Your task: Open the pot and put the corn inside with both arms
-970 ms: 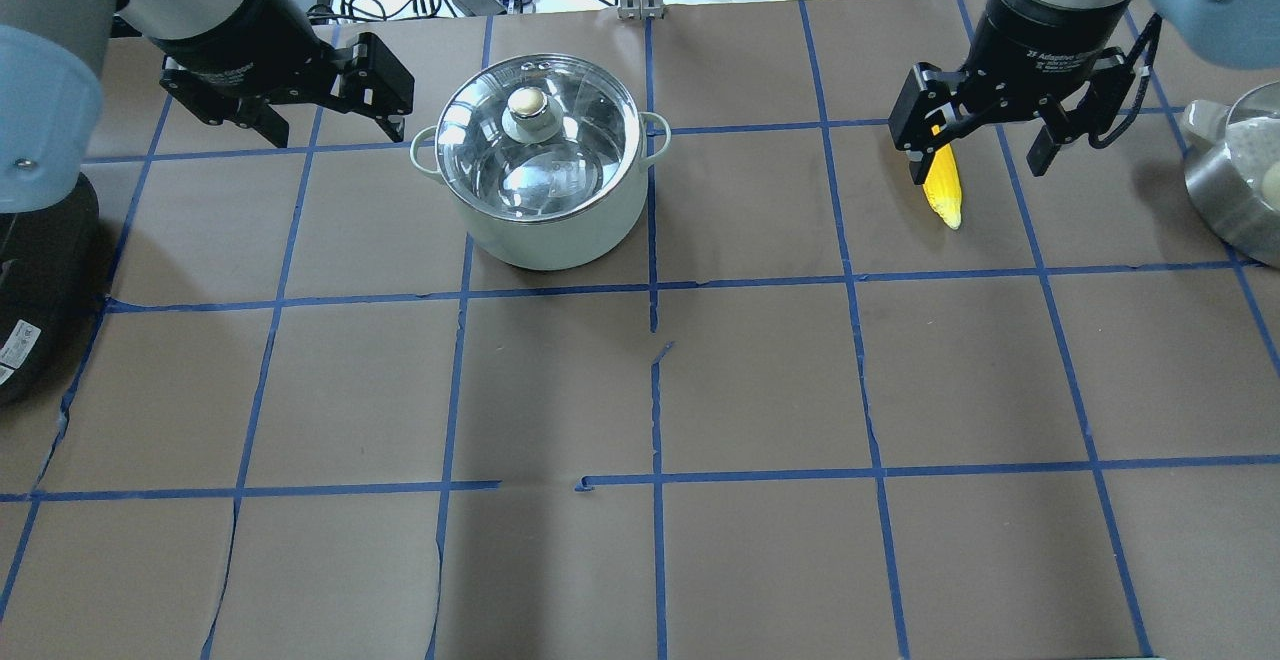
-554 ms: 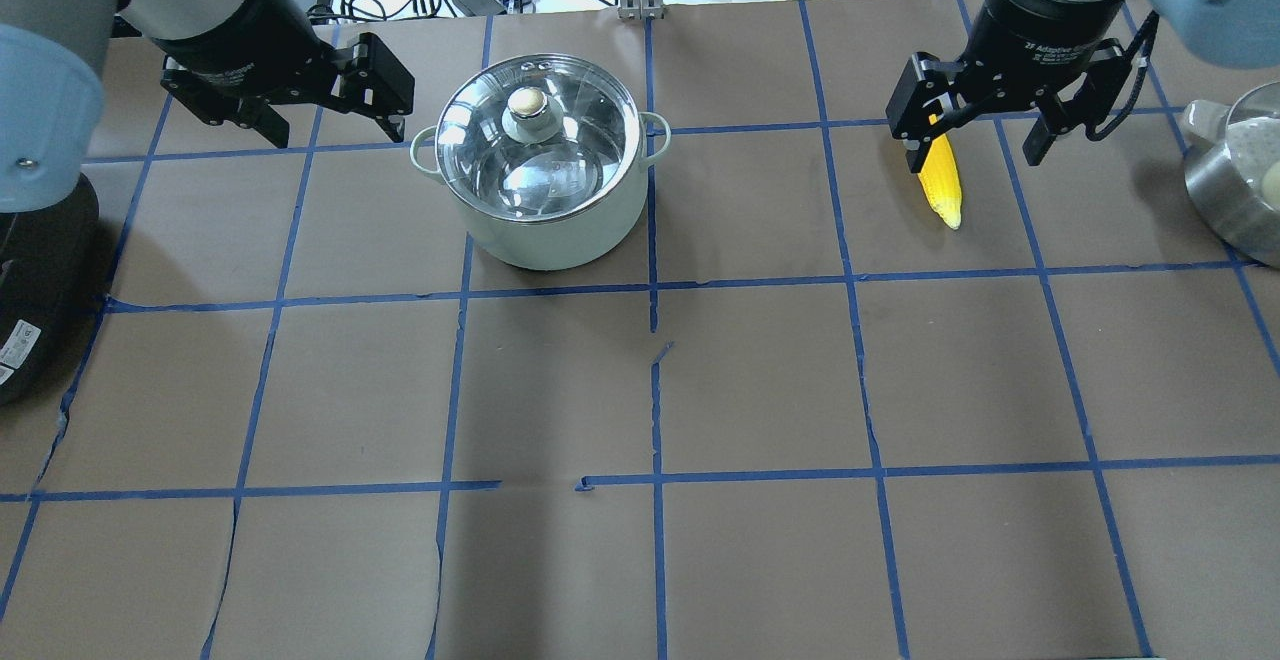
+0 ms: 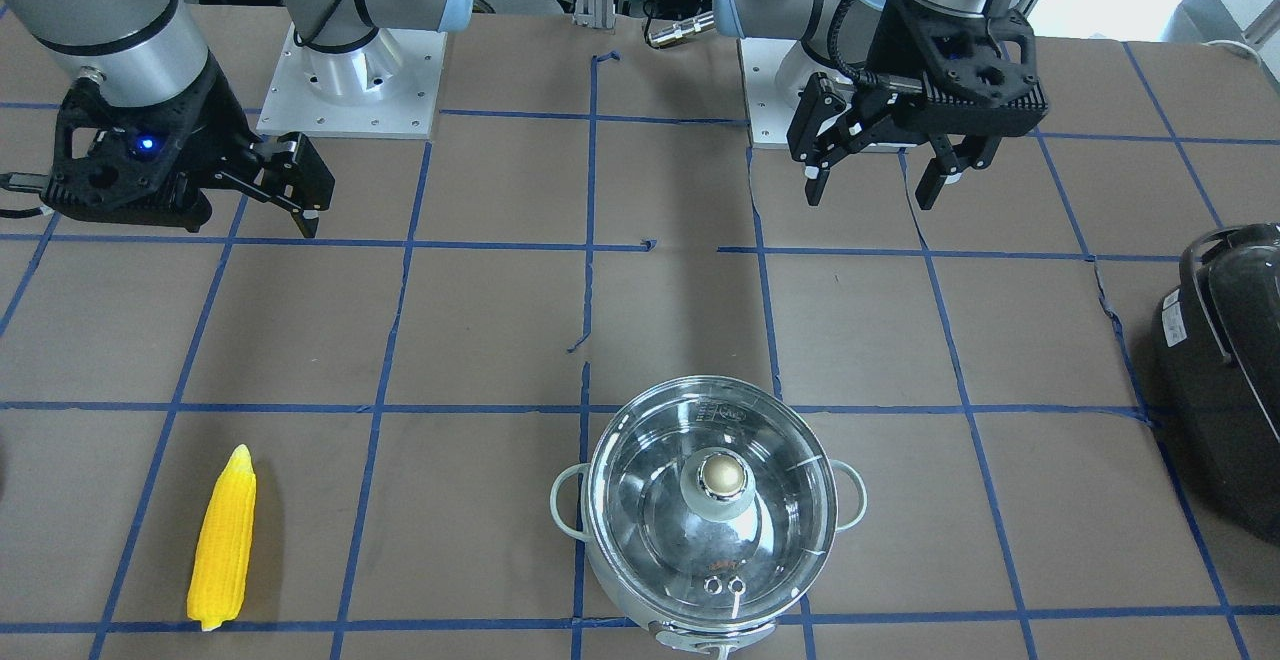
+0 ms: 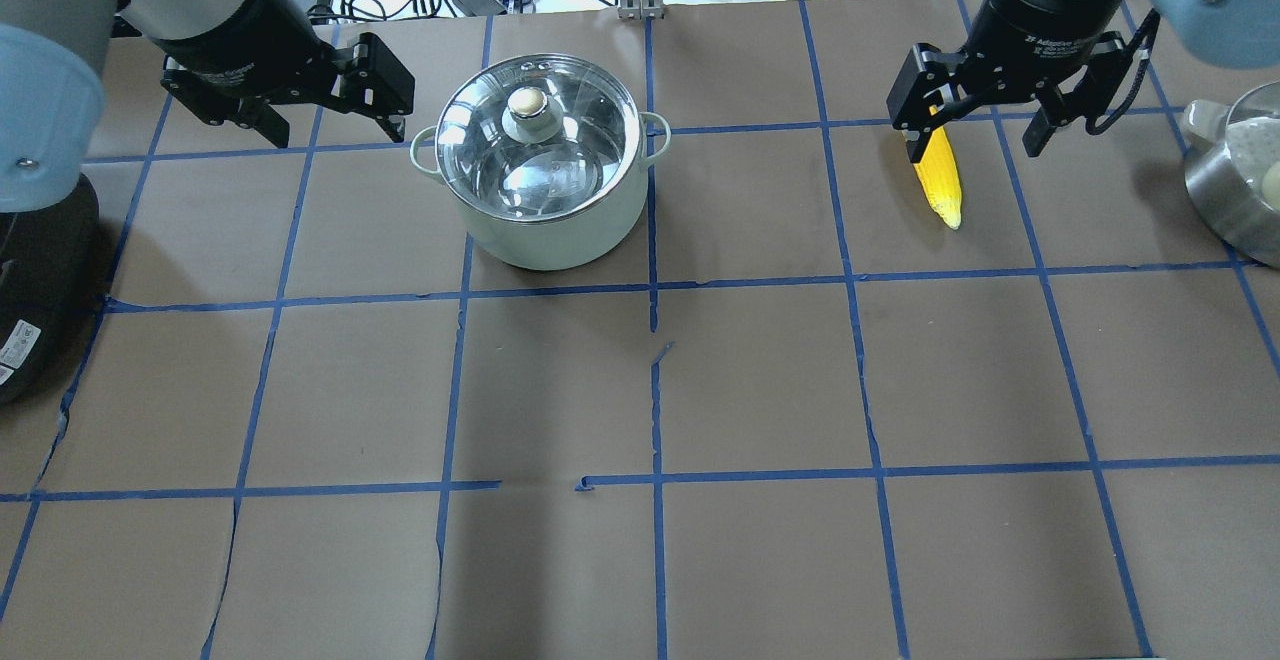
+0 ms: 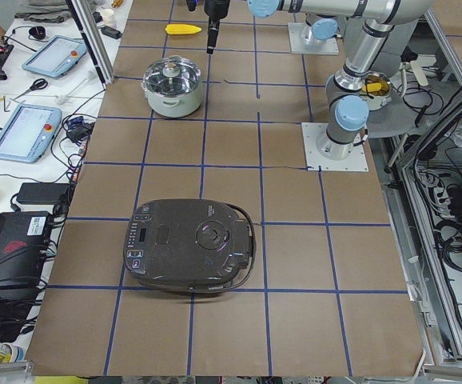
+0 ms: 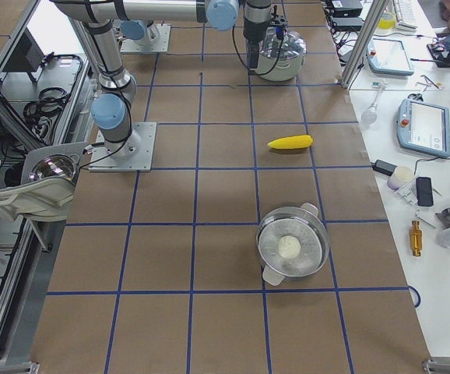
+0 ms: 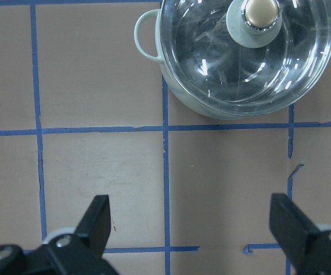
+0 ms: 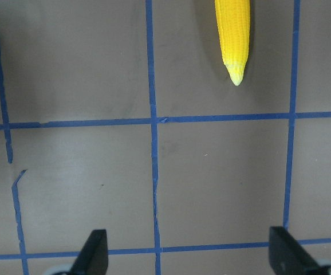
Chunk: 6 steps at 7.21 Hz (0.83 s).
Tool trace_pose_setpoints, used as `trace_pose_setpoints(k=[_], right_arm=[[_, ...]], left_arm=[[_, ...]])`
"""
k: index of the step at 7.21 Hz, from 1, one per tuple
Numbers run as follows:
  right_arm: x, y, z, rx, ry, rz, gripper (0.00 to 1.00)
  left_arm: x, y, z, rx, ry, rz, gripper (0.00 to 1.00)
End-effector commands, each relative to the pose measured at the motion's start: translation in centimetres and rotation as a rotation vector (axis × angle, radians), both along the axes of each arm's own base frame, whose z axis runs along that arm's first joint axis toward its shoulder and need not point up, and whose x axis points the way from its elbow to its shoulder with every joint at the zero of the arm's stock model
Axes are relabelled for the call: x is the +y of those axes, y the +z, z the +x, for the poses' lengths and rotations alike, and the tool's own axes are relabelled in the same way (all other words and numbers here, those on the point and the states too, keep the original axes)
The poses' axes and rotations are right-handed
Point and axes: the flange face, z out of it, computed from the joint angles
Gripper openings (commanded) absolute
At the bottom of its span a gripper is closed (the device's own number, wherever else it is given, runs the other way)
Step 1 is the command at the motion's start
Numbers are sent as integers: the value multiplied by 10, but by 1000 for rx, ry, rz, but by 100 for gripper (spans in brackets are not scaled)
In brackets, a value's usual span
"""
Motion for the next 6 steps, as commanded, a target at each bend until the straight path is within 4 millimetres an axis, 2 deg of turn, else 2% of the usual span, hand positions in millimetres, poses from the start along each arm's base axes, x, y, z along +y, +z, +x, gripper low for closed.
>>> trace_pose_setpoints(k=[1, 2, 3, 4, 6], right_arm=[[-7, 4, -3, 8, -10, -52, 100], [-8, 4, -6, 10, -17, -52, 100], [-12, 4, -23, 3, -45, -52, 100], [-18, 6, -47, -3, -78, -83, 100], [-27, -5, -53, -3, -97, -73, 100]], left_arm=[[-9, 0, 2, -6, 17, 5, 100], [-32, -1, 0, 17, 70, 3, 100], [-62, 1, -10, 25, 86, -7, 100], [-89, -3, -27, 24, 61, -7, 100], [-129, -48, -56, 29, 93, 14, 100]])
